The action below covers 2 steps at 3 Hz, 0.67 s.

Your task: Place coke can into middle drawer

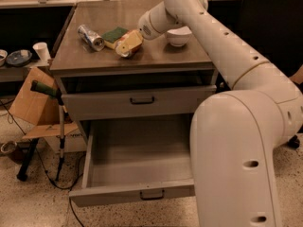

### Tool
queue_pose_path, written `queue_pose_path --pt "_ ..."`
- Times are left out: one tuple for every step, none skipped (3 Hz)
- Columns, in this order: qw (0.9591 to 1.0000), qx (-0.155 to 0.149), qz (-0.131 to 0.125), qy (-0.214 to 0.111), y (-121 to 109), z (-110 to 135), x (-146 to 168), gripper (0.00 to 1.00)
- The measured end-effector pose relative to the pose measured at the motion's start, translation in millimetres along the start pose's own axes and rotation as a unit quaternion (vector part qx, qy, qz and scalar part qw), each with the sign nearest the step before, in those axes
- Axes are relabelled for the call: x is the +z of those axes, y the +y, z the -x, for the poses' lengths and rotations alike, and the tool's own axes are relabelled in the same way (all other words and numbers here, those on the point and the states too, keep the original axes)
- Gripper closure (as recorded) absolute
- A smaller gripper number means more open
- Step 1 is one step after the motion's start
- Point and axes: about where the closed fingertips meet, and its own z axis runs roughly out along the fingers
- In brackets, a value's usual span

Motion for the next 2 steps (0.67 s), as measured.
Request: queue_pose_path --pt "0.9998 -0.007 0.015 0.007 2.2 -4.0 7.5 0.27" --pt "0.9997 -0.010 0.022 0.005 3.2 -4.7 7.8 0.50"
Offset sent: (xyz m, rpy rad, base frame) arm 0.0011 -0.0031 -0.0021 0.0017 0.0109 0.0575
